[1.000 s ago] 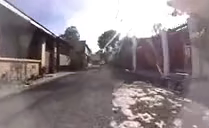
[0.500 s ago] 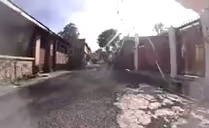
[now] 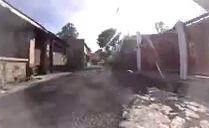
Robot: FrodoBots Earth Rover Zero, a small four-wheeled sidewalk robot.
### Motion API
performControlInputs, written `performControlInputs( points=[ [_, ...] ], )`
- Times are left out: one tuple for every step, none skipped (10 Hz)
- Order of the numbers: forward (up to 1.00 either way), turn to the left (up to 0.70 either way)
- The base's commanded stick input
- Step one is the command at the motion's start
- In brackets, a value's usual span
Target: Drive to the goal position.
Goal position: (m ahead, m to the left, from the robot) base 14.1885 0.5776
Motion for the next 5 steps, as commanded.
performControlInputs(
  points=[
    [1.00, 0.00],
    [1.00, 0.00],
    [1.00, 0.00],
    [1.00, 0.00],
    [1.00, 0.00]
  ],
)
